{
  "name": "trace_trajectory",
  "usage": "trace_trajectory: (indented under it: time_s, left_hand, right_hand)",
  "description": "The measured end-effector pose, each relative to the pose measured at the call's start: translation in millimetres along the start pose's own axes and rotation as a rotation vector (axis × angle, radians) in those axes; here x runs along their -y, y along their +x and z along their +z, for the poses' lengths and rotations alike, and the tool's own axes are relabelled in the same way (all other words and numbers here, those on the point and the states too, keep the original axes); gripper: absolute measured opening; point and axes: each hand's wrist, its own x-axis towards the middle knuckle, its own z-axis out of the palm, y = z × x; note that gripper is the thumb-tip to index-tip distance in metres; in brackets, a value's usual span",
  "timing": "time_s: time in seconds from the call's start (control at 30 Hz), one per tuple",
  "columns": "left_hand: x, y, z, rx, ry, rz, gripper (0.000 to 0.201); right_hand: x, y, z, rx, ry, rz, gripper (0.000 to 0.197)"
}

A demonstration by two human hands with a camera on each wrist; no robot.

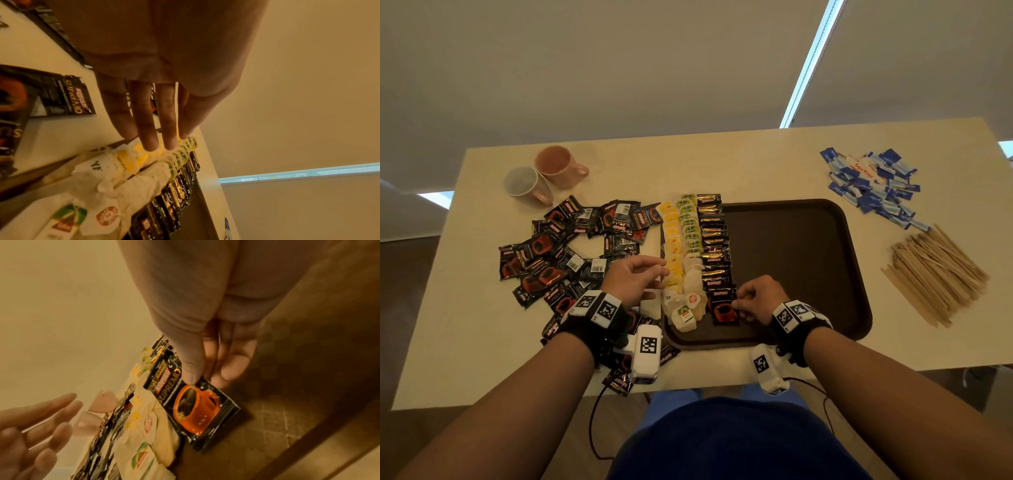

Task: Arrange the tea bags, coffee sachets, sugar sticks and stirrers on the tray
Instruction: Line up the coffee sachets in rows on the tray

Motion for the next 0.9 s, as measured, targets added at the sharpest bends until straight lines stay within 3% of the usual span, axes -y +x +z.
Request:
trace_trajectory:
  time_s: [0.17, 0.7, 0.9]
  left_hand:
    - [9, -3, -9, -0.005, -0.039, -0.049, 0.015]
    - [41, -1, -45, -0.112, -0.010, -0.147, 0.014]
    - [50, -2, -72, -0.077, 0.398, -0.071, 0.019]
  right_hand:
    - [2, 6, 6, -0.071, -0.050, 0.016, 0.008]
    - [4, 4, 15, -0.061, -0.084, 0.067, 0.017]
    - [11, -1, 9, -0.168, -0.129, 0.058, 0.029]
